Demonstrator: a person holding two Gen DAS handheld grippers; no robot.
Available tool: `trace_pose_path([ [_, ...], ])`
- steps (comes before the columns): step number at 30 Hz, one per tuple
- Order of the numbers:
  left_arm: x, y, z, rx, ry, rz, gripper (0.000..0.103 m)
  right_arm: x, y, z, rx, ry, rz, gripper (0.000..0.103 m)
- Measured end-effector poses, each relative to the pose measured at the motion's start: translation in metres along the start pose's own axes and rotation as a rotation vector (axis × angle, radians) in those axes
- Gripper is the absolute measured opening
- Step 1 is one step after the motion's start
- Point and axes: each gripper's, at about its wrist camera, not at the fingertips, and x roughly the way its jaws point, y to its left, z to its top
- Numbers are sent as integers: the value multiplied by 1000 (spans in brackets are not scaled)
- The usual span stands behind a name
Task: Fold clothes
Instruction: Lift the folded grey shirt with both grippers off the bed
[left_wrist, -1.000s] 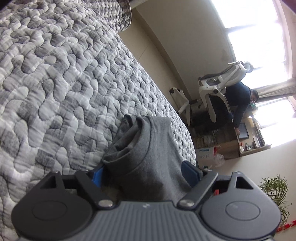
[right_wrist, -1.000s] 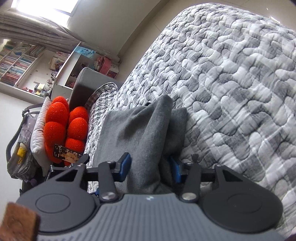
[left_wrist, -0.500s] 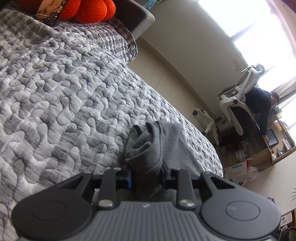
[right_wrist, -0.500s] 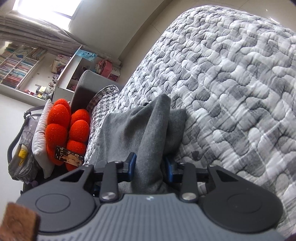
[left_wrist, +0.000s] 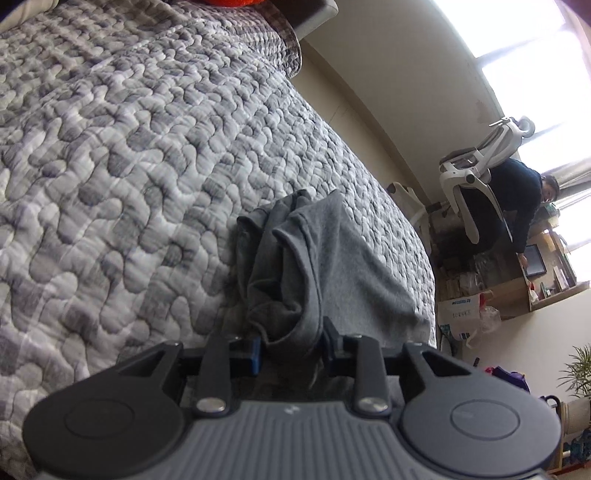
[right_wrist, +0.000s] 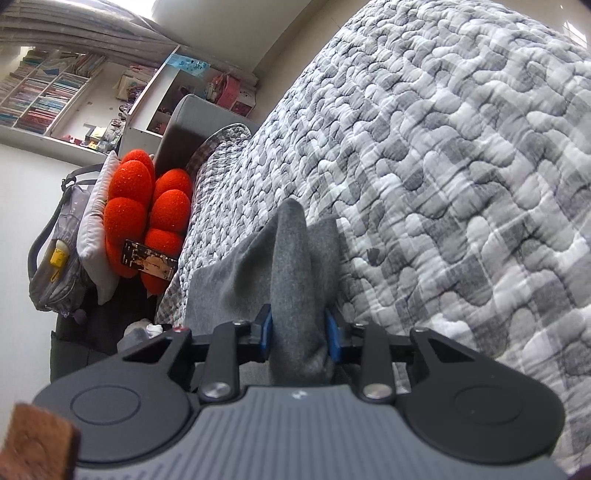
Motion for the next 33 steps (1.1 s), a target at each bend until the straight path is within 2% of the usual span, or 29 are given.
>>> trace_pose_path([
  [2, -1, 7, 1, -7, 15, -1, 43, -3, -1, 0, 2, -7, 3, 41],
  [4, 0, 13, 5, -21, 18, -4, 54, -4, -1, 0, 11, -13, -9, 53],
  [6, 0, 18, 8, -18, 6, -13, 62, -5, -2, -1, 20, -18, -12, 55],
  [12, 13, 14, 16, 11, 2, -42, 63, -1, -1, -3, 36, -26, -4, 57],
  [20, 38, 10, 39, -25, 0, -100, 62, 8, -4, -2, 94, -90, 18, 57],
  [21, 41, 10, 40, -25, -1, -105, 62, 10, -4, -2, 94, -99, 16, 53],
  [22, 43, 9, 41, -25, -2, -110, 60, 12, -2, -2, 88, -106, 4, 42],
  [23, 46, 10, 42, -27, -2, -109, 57, 14, -1, -2, 79, -113, -8, 38],
  [24, 49, 9, 42, -27, 5, -98, 42, 16, 1, -3, 68, -120, -21, 33],
  [25, 52, 9, 42, -27, 13, -84, 32, 16, 3, -3, 61, -130, -27, 30],
  [28, 47, 14, 37, -65, 3, -93, 24, 15, 11, -5, 37, -147, -34, 28],
  [33, 25, 13, 25, -93, 11, -75, 22, 15, 16, -4, 15, -160, -10, 27],
])
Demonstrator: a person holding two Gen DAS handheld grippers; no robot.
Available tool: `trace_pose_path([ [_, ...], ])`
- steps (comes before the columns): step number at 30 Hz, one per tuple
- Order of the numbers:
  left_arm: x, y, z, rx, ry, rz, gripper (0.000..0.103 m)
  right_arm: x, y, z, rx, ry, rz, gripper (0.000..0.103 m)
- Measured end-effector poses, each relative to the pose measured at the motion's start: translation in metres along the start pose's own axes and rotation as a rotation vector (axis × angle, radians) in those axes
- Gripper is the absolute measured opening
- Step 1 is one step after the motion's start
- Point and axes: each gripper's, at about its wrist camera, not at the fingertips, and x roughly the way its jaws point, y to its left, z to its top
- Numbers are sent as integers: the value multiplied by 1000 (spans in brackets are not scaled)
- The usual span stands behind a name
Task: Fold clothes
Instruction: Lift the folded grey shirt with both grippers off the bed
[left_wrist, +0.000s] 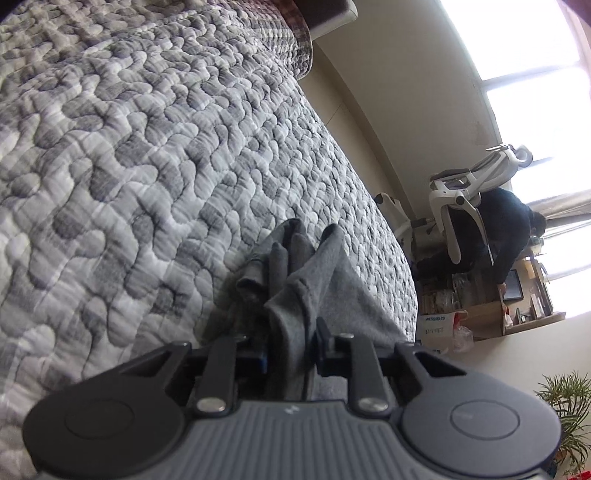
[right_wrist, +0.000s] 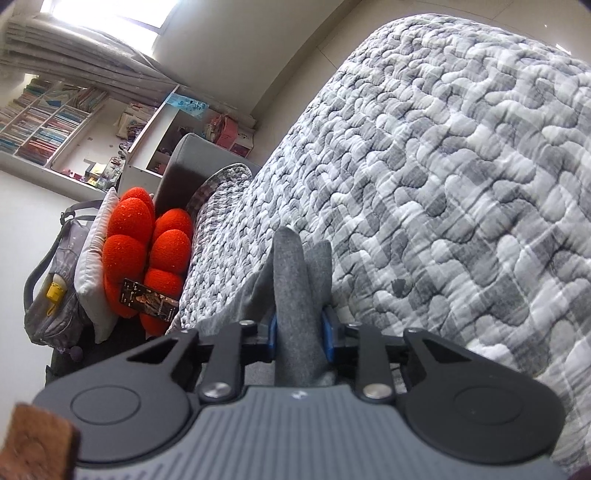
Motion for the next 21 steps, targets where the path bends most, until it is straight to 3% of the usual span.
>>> trace_pose_path([
  [5, -14, 2, -12, 48, 37, -1, 23, 5, 1, 6, -23, 26, 12, 26],
  [6, -13, 6, -10, 37, 42, -2, 27, 8, 0, 7, -27, 35, 1, 29],
  [7, -11, 10, -9, 23, 48, -4, 38, 10, -2, 8, -28, 38, -11, 31],
  [8, -10, 16, -7, 0, 54, -14, 43, 11, -3, 9, -29, 39, -18, 34],
  [10, -12, 27, -5, -33, 44, -29, 46, 11, -4, 10, -29, 36, -29, 55],
  [11, -13, 28, -4, -28, 40, -33, 47, 11, -5, 10, -26, 35, -23, 56],
  [17, 0, 27, -11, 10, 54, -33, 50, 10, -4, 1, -38, 0, -55, 51],
  [19, 2, 21, -17, 32, 22, -20, 48, 11, -3, -1, -42, -8, -64, 45],
  [21, 5, 19, -20, 24, -5, -5, 40, 13, -3, -3, -37, -13, -69, 37],
])
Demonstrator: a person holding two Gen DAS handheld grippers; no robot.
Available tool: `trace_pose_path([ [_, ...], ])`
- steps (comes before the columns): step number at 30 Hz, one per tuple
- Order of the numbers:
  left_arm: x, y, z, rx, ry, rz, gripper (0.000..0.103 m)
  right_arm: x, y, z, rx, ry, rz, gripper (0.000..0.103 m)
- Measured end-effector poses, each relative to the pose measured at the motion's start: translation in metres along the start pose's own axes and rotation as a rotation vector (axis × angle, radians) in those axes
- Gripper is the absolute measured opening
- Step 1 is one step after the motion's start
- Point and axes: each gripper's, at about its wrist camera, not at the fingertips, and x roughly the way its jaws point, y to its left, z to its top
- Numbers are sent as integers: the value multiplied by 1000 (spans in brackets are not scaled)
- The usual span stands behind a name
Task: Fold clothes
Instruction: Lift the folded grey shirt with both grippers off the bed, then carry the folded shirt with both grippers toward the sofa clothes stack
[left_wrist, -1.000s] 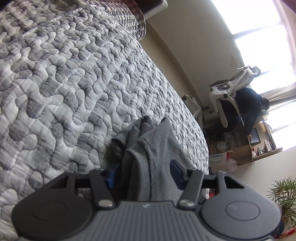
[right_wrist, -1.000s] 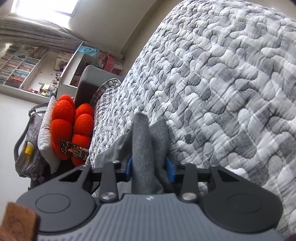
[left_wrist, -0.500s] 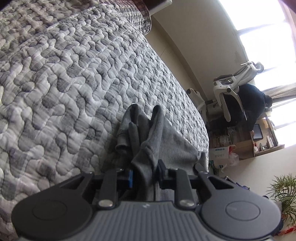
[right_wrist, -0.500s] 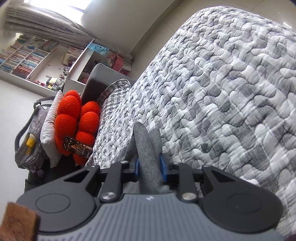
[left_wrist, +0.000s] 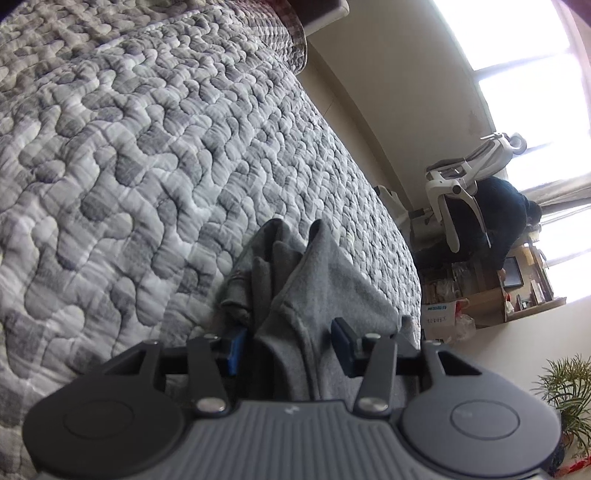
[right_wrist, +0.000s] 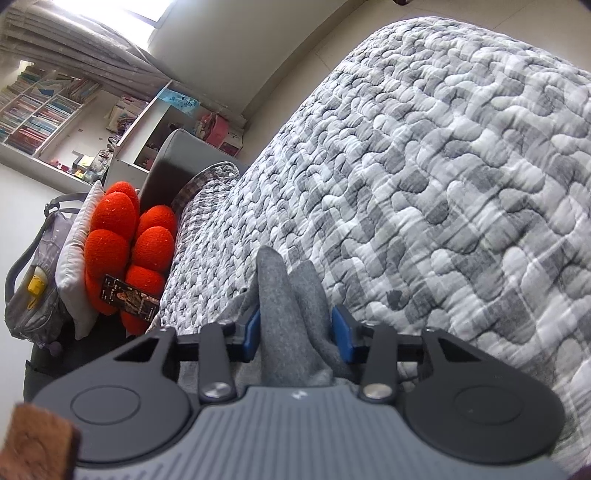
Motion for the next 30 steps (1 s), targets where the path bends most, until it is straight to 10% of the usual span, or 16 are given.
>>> trace_pose_path([
  [6, -4, -5, -5, -32, -60, 14, 21, -5, 11, -7, -18, -43, -8, 24],
  [30, -118, 23, 47, -135, -491, 88, 20, 104, 155, -21, -210, 123, 156, 21],
])
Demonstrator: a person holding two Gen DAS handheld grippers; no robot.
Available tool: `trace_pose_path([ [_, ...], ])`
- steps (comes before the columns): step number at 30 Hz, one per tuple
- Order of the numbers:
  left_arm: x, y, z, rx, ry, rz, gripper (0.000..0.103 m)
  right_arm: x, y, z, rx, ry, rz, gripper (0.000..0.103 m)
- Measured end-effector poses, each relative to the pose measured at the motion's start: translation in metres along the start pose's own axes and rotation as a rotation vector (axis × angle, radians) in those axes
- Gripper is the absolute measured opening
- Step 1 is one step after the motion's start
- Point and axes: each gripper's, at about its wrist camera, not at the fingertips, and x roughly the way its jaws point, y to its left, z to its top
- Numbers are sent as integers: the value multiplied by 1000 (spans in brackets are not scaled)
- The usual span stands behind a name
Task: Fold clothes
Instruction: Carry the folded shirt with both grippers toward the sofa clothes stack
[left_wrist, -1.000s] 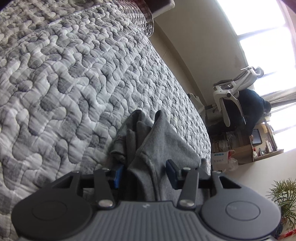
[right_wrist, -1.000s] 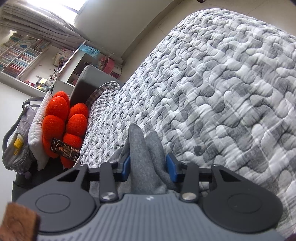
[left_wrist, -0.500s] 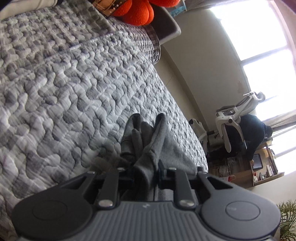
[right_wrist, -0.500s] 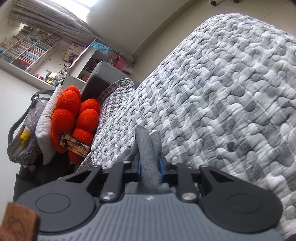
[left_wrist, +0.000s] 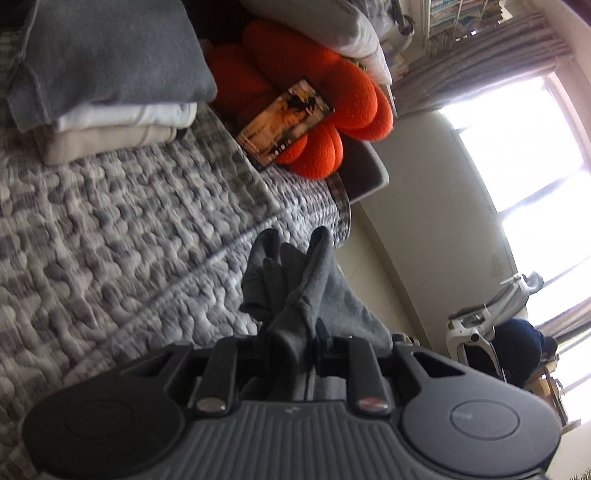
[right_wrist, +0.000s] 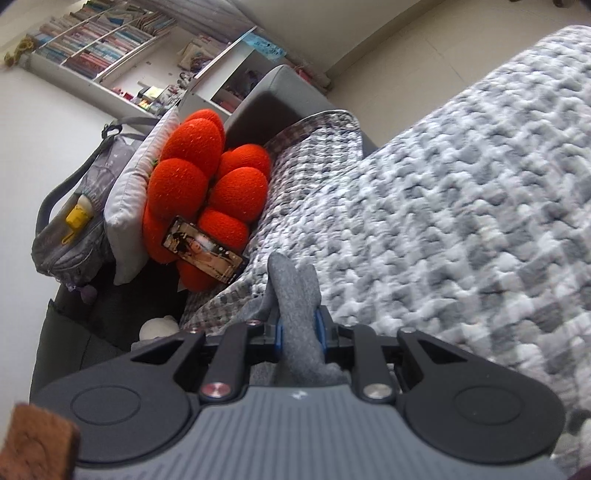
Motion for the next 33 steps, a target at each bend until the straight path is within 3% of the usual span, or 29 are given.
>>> trace_pose_path([
  [18, -57, 41, 95, -91, -468, 61, 20, 141, 154, 18, -291, 166, 296, 20],
  [28, -69, 60, 114, -145, -663, 131, 20, 218, 228, 11, -380, 266, 456, 19],
  [33, -67, 68, 118, -157, -758, 176, 20, 257, 248, 4, -416, 322, 511, 17],
])
